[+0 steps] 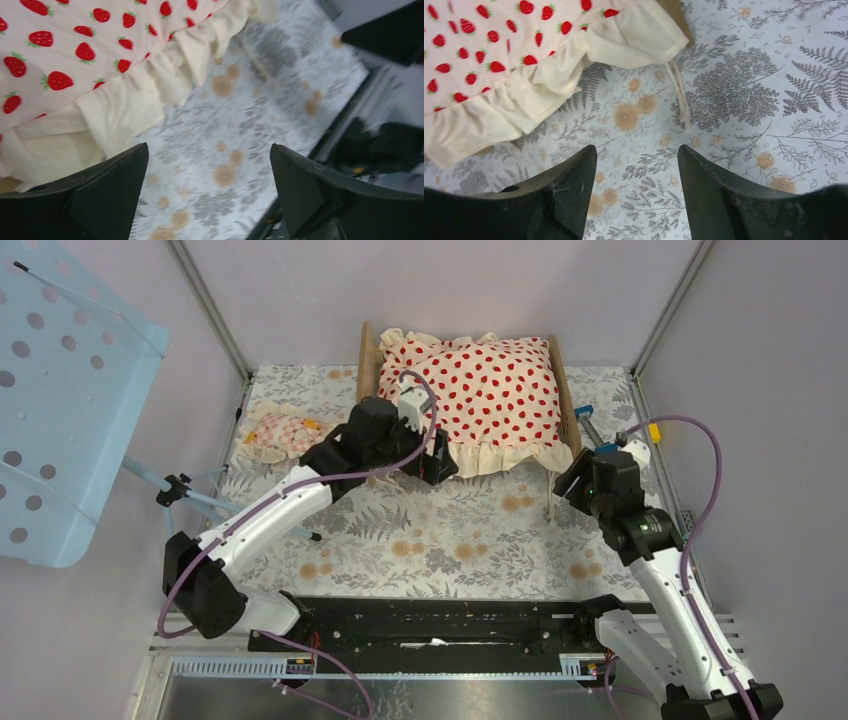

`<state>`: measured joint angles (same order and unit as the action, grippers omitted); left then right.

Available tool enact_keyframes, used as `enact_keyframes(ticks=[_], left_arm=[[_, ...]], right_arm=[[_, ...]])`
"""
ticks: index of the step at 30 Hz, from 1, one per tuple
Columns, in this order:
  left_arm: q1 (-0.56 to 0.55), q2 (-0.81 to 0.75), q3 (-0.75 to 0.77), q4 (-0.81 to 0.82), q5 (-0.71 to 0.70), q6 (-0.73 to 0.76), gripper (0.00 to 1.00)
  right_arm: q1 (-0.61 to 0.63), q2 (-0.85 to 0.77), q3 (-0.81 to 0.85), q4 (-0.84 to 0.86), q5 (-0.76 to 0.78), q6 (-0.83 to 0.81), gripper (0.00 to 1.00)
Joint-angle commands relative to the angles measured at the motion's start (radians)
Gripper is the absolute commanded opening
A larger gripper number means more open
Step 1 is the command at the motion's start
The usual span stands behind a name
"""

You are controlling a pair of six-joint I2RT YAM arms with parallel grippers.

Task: Set up the pet bed
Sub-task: Adjust the ropes on the bed frame.

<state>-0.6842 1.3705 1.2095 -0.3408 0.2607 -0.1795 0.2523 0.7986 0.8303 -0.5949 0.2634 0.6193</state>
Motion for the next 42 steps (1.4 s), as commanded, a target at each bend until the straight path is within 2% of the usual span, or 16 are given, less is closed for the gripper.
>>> enact_keyframes(ticks=[1,2,4,7,10,13,19,22,31,36,42], left_arm=[[0.005,-0.047,0.058,0.066,0.111,-0.416,0.99],[0.005,-0.070,0.033,0.122,0.144,-0.496,0.99],[0.002,-0.108,0.024,0.160,0.125,-0.651,0.99],[-0.037,-0.154,0.019,0.195,0.046,-0.838,0.99],[-0.133,-0.187,0.038,0.193,-0.097,-0.893,0.99],[-0.141,-0.180,0.036,0.220,-0.090,-0.961,0.99],[-0.146,-0.133,0.016,0.310,-0.011,-1.027,0.99],[-0.148,-0.148,-0.044,0.450,0.001,-1.083,0.99],[-0.166,-0.116,-0.006,0.421,0.002,-1.114,0.99],[-0.173,-0.139,-0.033,0.509,0.017,-1.140,0.99],[-0.204,-0.082,0.010,0.500,0.016,-1.127,0.99]], right_arm=[[-0.004,-0.006,0.059,-0.138,-0.079,-0.050,0.70],[-0.005,-0.013,0.055,-0.145,-0.087,-0.058,0.72],[-0.005,-0.034,0.041,-0.142,-0.086,-0.069,0.81],[-0.005,-0.062,0.019,-0.111,-0.092,-0.085,0.82],[-0.005,-0.053,0.014,-0.091,-0.099,-0.095,0.82],[-0.005,-0.040,0.010,-0.073,-0.108,-0.088,0.81],[-0.005,-0.041,0.000,-0.055,-0.118,-0.078,0.81],[-0.005,-0.060,-0.003,-0.069,-0.100,-0.082,0.81],[-0.006,-0.102,-0.030,-0.095,-0.093,-0.081,0.81],[-0.005,-0.106,-0.030,-0.092,-0.083,-0.092,0.82],[-0.005,-0.101,-0.047,-0.085,-0.081,-0.105,0.82]])
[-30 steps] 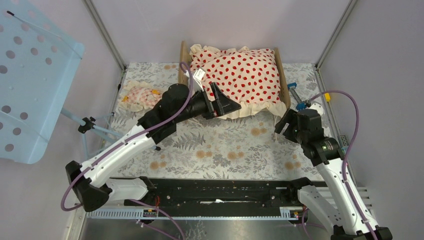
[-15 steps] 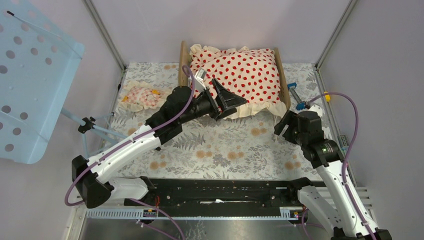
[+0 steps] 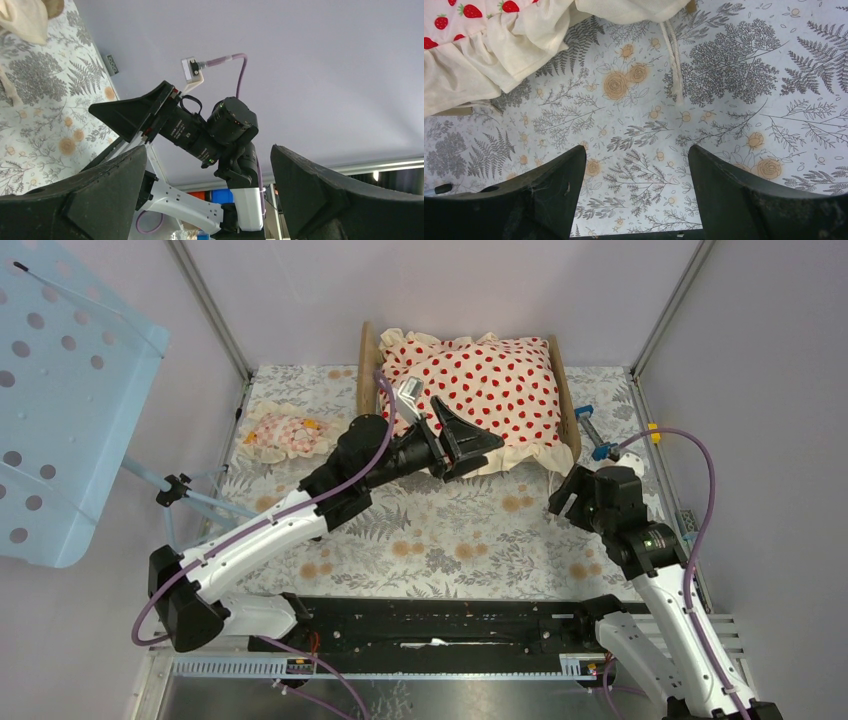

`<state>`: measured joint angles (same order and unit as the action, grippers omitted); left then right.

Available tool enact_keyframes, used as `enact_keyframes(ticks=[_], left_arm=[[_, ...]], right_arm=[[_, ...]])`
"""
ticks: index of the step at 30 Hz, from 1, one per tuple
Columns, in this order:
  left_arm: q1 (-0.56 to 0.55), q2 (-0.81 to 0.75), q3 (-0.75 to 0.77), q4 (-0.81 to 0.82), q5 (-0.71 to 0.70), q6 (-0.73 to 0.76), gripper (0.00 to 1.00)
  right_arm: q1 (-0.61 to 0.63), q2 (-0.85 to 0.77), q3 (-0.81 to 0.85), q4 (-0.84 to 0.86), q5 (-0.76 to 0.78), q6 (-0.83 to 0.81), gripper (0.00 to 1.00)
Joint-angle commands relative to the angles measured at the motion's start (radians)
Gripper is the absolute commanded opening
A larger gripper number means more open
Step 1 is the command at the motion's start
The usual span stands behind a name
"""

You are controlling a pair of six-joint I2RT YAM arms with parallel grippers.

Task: Set up the pet bed
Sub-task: Adjust the ropes on the bed frame.

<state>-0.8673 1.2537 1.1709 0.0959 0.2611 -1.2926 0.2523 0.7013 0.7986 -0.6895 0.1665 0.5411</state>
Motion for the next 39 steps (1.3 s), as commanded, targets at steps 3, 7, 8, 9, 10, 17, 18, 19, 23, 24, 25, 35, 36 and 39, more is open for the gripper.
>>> enact_keyframes(ticks=[3,7,8,9,10,17,18,19,23,24,25,35,36,39], left_arm=[[-0.021,0.039,0.014,0.059,-0.043,0.000,0.99],[-0.010,0.075,0.004,0.043,-0.058,0.109,0.99],[-0.010,0.078,-0.011,0.049,-0.061,0.148,0.99],[-0.009,0.077,-0.040,0.071,-0.063,0.185,0.99],[-0.008,0.075,-0.078,0.099,-0.063,0.209,0.99],[0.094,0.023,-0.444,0.459,-0.027,0.221,0.99],[0.111,0.021,-0.457,0.444,-0.031,0.244,0.99],[0.123,0.018,-0.464,0.399,-0.050,0.279,0.99],[0.122,0.005,-0.416,0.181,-0.182,0.457,0.99],[0.116,0.010,-0.385,0.109,-0.220,0.507,0.99],[0.112,0.014,-0.349,0.035,-0.267,0.554,0.99],[0.151,-0.070,-0.333,-0.156,-0.522,0.714,0.99],[0.154,-0.079,-0.342,-0.150,-0.516,0.722,0.99],[0.154,-0.095,-0.350,-0.161,-0.491,0.748,0.99]], right_arm=[[-0.004,-0.001,-0.018,0.015,0.016,-0.033,0.82],[-0.005,0.008,-0.042,0.033,0.046,-0.038,0.82],[-0.005,0.018,-0.046,0.035,0.052,-0.033,0.82],[-0.006,0.033,-0.052,0.040,0.058,-0.027,0.82],[-0.007,0.053,-0.058,0.047,0.066,-0.025,0.82],[-0.108,0.216,-0.081,0.190,-0.015,-0.015,0.83],[-0.134,0.227,-0.084,0.218,-0.034,-0.010,0.83],[-0.156,0.243,-0.085,0.244,-0.052,-0.004,0.83],[-0.241,0.312,-0.095,0.325,-0.139,0.025,0.82],[-0.262,0.319,-0.102,0.340,-0.156,0.030,0.81],[-0.287,0.326,-0.108,0.353,-0.163,0.034,0.81],[-0.372,0.374,-0.192,0.420,-0.271,0.017,0.73],[-0.372,0.385,-0.196,0.424,-0.276,0.014,0.70],[-0.372,0.402,-0.219,0.444,-0.283,0.014,0.59]])
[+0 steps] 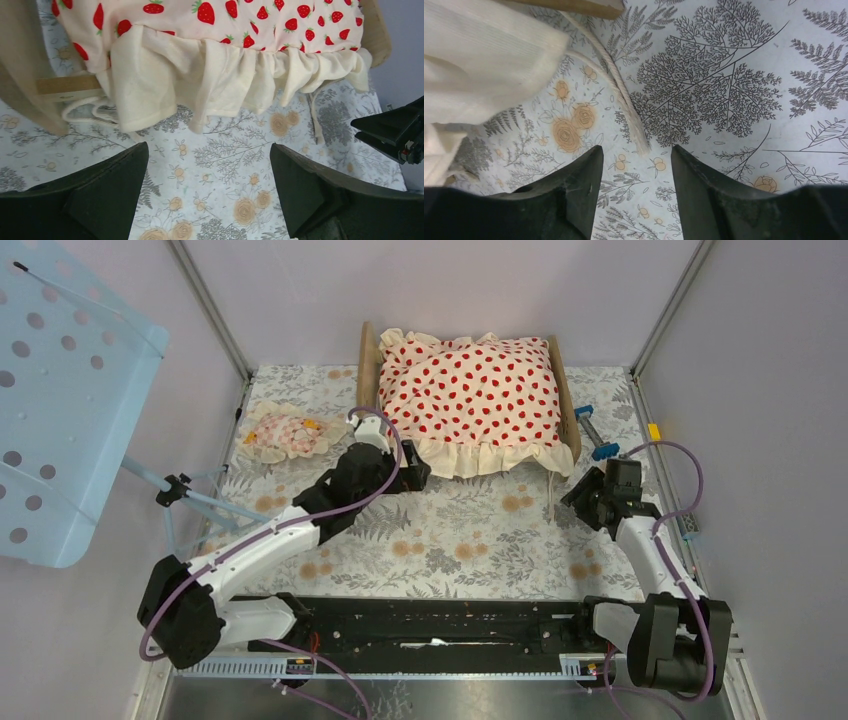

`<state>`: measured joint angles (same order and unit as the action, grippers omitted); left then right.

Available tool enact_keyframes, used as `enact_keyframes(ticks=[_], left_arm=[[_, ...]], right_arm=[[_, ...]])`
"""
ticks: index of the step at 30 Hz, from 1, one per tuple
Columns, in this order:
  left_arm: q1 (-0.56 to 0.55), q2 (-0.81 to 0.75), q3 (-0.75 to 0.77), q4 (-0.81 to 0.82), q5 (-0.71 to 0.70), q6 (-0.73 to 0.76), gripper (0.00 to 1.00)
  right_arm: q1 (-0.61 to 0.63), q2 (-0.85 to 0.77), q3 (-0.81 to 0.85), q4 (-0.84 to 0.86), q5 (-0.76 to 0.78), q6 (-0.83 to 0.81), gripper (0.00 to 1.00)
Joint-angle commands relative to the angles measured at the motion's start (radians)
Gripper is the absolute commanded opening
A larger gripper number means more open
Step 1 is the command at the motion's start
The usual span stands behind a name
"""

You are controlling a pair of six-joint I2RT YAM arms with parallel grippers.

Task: Set up the pet bed
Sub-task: Adjust the ropes on the bed frame.

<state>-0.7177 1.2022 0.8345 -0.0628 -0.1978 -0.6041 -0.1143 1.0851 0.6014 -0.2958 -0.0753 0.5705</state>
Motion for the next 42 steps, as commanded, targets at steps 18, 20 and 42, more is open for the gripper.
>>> enact_keyframes(ticks=[18,20,42], left_arm=[[0.004,-0.175,-0.150,0.058,0.033,0.019,0.99],[0.004,-0.187,-0.160,0.058,0.031,0.021,0.99],[0.004,-0.161,-0.182,0.109,0.070,0.018,0.99]], right_arm=[[0.003,0.166,-0.054,0.173,-0.015,0.009,0.46],[0.008,0.171,-0.052,0.190,-0.009,0.006,0.45],[0.155,0.242,-0.013,0.440,-0.039,-0.122,0.45]])
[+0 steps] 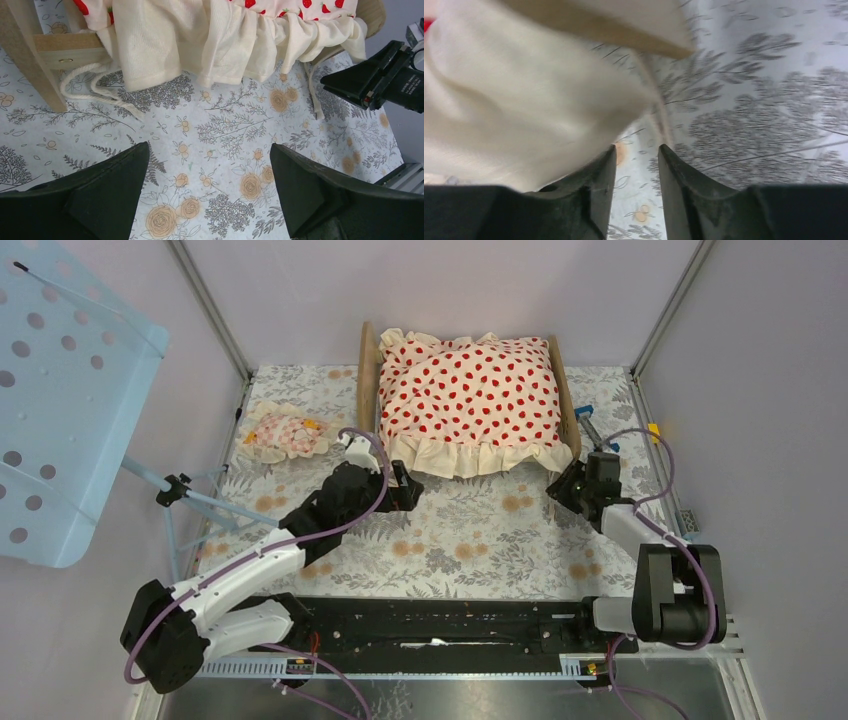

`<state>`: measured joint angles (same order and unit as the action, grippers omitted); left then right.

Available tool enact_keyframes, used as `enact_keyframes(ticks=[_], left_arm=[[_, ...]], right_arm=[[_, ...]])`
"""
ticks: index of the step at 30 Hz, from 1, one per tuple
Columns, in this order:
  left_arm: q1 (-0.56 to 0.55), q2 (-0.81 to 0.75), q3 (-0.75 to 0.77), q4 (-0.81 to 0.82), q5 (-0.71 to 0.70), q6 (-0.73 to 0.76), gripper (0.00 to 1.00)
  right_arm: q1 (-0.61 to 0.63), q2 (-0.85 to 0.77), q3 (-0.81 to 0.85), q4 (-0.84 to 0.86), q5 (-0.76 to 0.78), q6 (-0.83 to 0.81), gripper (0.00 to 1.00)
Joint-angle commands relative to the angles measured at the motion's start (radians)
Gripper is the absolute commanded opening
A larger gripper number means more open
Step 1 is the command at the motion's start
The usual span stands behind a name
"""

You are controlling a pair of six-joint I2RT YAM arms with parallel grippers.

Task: Set up the pet bed
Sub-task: Adjust the ropes on the bed frame.

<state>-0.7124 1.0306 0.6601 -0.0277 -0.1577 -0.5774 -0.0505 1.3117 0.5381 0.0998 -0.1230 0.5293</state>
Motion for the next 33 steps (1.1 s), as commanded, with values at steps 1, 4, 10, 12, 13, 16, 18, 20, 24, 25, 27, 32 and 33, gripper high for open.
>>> enact_keyframes(ticks=[1,4,10,12,13,16,18,20,24,25,27,32,33], left_arm=[[-0.001,0.012,-0.008,0.074,0.036,-0.009,0.99],[-0.001,0.007,-0.007,0.068,0.035,-0.007,0.99],[-0.001,-0.004,-0.007,0.064,0.027,-0.001,0.99],[-0.001,0.000,-0.005,0.063,0.029,-0.001,0.99],[-0.001,0.002,-0.005,0.063,0.030,-0.002,0.99],[-0.001,0.009,-0.006,0.068,0.036,-0.008,0.99],[-0.001,0.015,-0.008,0.071,0.039,-0.015,0.99],[-0.001,0.018,-0.009,0.075,0.044,-0.019,0.99],[-0.001,0.022,-0.014,0.080,0.046,-0.025,0.99],[-0.001,0.022,-0.015,0.080,0.046,-0.025,0.99],[-0.001,0.022,-0.017,0.080,0.046,-0.028,0.99],[-0.001,0.024,-0.022,0.079,0.043,-0.031,0.99],[-0.001,0.026,-0.022,0.079,0.043,-0.032,0.99]], right_arm=[[0.112,0.016,0.049,0.060,0.028,-0.086,0.50],[0.144,0.031,0.042,0.111,0.105,-0.088,0.54],[0.155,0.066,0.066,0.147,0.220,-0.109,0.53],[0.164,0.086,0.086,0.136,0.257,-0.140,0.53],[0.164,0.096,0.098,0.127,0.269,-0.145,0.53],[0.167,0.118,0.124,0.121,0.276,-0.165,0.53],[0.167,0.121,0.127,0.130,0.296,-0.165,0.53],[0.167,0.132,0.136,0.131,0.307,-0.167,0.53],[0.167,0.176,0.177,0.112,0.305,-0.170,0.53],[0.167,0.186,0.190,0.109,0.301,-0.169,0.52],[0.167,0.206,0.202,0.111,0.290,-0.167,0.49],[0.167,0.246,0.226,0.126,0.245,-0.163,0.46],[0.167,0.253,0.227,0.134,0.232,-0.161,0.46]])
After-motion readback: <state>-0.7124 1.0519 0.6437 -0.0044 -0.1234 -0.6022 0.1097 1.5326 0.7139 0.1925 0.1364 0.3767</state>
